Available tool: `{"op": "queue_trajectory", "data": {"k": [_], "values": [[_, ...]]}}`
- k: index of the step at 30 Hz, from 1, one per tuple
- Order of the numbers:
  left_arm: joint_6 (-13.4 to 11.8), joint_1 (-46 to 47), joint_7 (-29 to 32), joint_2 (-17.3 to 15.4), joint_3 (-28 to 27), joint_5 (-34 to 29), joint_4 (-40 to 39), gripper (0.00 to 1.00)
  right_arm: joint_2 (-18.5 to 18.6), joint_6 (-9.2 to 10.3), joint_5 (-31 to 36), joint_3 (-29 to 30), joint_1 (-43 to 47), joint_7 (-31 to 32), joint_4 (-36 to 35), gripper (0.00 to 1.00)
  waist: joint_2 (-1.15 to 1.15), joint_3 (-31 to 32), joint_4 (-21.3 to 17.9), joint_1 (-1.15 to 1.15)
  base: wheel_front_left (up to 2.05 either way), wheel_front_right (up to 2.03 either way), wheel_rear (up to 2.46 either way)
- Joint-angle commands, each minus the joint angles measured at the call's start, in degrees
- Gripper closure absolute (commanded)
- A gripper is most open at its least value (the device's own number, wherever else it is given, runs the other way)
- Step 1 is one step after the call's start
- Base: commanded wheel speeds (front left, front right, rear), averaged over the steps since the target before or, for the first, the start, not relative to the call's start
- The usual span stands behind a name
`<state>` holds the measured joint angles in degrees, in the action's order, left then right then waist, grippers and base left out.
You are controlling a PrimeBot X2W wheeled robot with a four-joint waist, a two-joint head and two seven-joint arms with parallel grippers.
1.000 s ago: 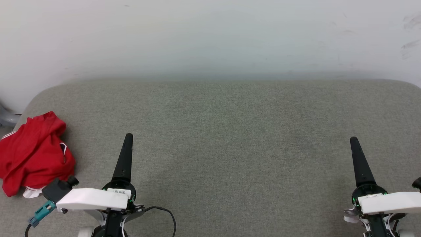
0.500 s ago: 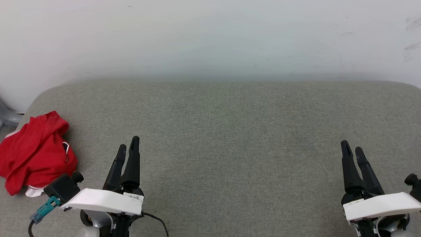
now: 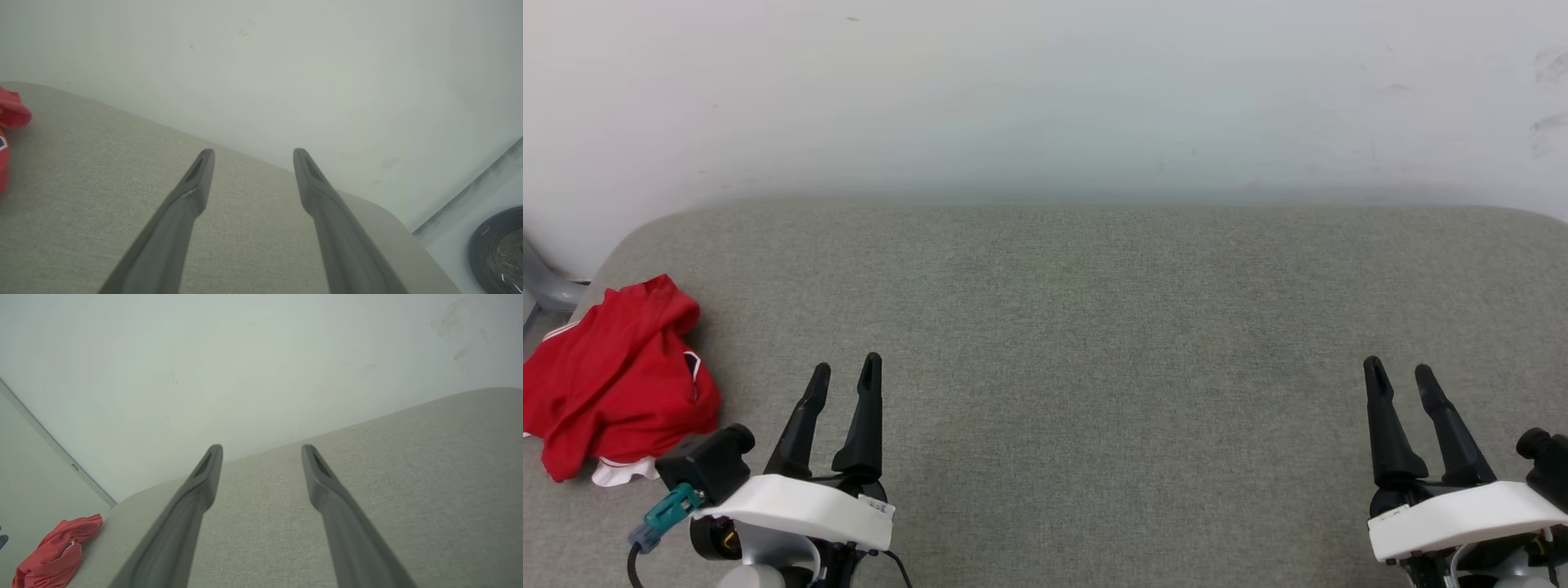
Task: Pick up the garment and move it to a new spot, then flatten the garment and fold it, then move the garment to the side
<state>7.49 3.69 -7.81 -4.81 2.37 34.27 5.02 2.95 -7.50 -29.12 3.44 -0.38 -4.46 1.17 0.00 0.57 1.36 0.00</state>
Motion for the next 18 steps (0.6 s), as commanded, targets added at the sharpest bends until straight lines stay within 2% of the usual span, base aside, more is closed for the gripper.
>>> {"op": "queue_trajectory", "data": {"k": [1,11,18], "values": [[0.0,0.05,-0.56,-0.24,0.18,-1.78,-0.5,0.0,-0.05,0.01,2.0,0.47,0.17,0.03,-1.21,0.0,0.0,-0.02,0.03,0.0,0.0,0.0,0.0],[-0.9,0.26,-2.01,-0.6,0.42,-10.45,1.31,0.0,-0.06,0.02,9.17,1.21,1.29,1.73,-3.16,0.0,0.0,0.08,0.29,0.0,0.0,0.0,0.0],[-1.18,0.45,-2.97,-0.73,0.61,-14.15,1.87,0.0,-0.07,0.02,13.63,0.9,1.65,2.24,-4.17,0.0,0.0,0.12,0.34,0.0,0.0,0.0,0.0]]}}
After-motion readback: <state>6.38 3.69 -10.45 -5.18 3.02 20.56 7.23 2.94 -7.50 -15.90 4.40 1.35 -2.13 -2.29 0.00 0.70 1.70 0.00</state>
